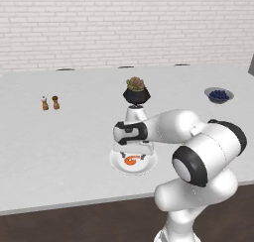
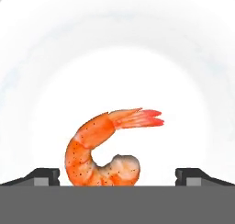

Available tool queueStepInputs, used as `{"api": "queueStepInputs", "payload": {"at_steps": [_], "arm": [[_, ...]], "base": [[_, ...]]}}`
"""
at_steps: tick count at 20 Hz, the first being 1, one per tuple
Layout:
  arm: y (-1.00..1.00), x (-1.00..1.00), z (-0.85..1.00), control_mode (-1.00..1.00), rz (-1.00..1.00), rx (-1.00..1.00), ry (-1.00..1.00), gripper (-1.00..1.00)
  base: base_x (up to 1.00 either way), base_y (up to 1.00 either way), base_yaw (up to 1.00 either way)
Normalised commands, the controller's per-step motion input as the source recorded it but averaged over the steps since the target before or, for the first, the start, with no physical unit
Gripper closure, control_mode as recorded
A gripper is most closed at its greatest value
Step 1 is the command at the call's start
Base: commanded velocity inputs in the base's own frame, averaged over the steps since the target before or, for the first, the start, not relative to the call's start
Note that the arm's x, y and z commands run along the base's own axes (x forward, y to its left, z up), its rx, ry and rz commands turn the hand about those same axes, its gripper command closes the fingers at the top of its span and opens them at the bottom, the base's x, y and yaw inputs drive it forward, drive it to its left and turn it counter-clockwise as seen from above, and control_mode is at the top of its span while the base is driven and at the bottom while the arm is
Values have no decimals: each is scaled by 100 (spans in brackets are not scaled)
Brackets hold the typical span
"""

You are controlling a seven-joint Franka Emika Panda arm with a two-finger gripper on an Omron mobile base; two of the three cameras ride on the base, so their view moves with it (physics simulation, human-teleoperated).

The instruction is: Pick up the knife from the drawer and place it on the cutting board. Then place the meat from the plate to the cutting board.

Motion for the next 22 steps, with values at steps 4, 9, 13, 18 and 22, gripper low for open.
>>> {"api": "queueStepInputs", "payload": {"at_steps": [4, 9, 13, 18, 22], "arm": [[4, 14, -19, -100, -17, 0, 0, -100], [4, 0, -35, -100, -15, 0, 0, -100], [8, 6, -5, -100, -17, 0, 0, -100], [17, 7, -3, -100, -14, 0, -2, -100], [25, 0, -29, -100, -8, 0, 0, -100]], "base": [[0, 0, 0], [0, 0, 0], [0, 0, 0], [0, 0, 0], [0, 0, 0]]}}
